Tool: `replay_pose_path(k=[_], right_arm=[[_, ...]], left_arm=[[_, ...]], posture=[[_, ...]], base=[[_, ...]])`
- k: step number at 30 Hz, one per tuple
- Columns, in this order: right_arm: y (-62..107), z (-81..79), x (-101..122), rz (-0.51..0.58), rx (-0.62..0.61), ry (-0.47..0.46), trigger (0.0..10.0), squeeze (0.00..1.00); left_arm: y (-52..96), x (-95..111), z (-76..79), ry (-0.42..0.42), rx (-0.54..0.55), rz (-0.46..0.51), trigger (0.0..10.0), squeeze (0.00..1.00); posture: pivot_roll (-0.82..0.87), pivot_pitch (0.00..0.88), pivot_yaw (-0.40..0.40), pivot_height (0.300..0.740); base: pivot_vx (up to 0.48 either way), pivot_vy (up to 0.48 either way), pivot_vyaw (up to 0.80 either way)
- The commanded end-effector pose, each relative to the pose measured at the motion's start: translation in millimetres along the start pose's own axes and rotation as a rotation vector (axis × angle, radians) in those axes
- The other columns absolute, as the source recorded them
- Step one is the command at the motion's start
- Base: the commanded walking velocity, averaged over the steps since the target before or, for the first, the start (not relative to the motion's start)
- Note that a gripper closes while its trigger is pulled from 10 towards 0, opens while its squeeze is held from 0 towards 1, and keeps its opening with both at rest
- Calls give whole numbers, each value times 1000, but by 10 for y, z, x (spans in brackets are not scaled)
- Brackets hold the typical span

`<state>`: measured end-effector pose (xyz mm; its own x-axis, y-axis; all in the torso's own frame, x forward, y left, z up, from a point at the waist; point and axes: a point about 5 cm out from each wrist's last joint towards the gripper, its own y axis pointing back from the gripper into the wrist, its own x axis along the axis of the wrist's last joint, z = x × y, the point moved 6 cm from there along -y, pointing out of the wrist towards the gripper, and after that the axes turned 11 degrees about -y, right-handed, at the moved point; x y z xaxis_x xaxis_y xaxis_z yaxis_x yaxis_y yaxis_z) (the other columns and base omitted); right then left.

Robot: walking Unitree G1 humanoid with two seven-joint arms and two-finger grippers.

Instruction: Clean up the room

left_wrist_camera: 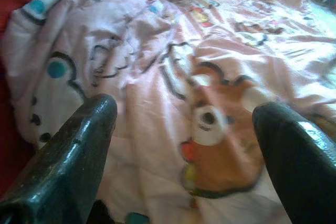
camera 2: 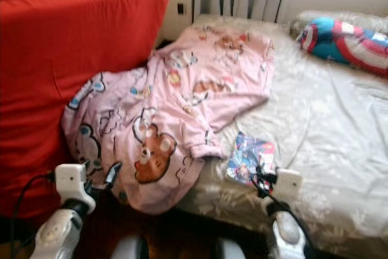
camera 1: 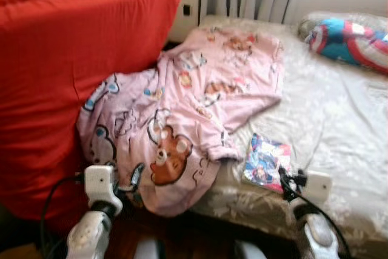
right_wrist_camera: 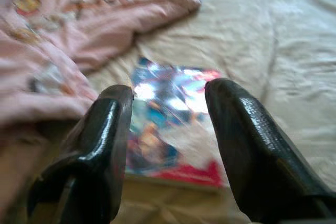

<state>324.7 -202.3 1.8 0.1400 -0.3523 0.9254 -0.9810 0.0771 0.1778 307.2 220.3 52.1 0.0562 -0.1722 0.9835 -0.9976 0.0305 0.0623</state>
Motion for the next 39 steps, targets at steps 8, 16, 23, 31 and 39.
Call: replay_pose_path(k=[8, 16, 23, 31, 39], right_arm=[[24, 50, -27, -11, -13, 5, 10000, 0], [19, 49, -15, -2, -13, 7, 10000, 0], [14, 87, -44, -24, -37, 30, 10000, 0], [-24, 218, -83, -74, -93, 54, 10000, 180], [-187, 315, -56, -162, -162, 101, 10000, 1000]], left_arm=[[-29, 33, 33, 5, -5, 7, 10000, 0], [-26, 28, 31, 5, -6, 6, 10000, 0], [-25, 24, 25, 2, -5, 4, 10000, 0], [-22, 32, 26, 0, -7, 3, 10000, 0], [-7, 64, 7, -15, -29, -2, 10000, 0]], posture=[[50, 0, -42, 592], [50, 0, -42, 592], [53, 0, -40, 592], [58, 0, -35, 592], [87, 17, -14, 592]], base=[[361, 0, -77], [360, 0, -342], [346, 0, -57], [0, 0, 0], [0, 0, 0]])
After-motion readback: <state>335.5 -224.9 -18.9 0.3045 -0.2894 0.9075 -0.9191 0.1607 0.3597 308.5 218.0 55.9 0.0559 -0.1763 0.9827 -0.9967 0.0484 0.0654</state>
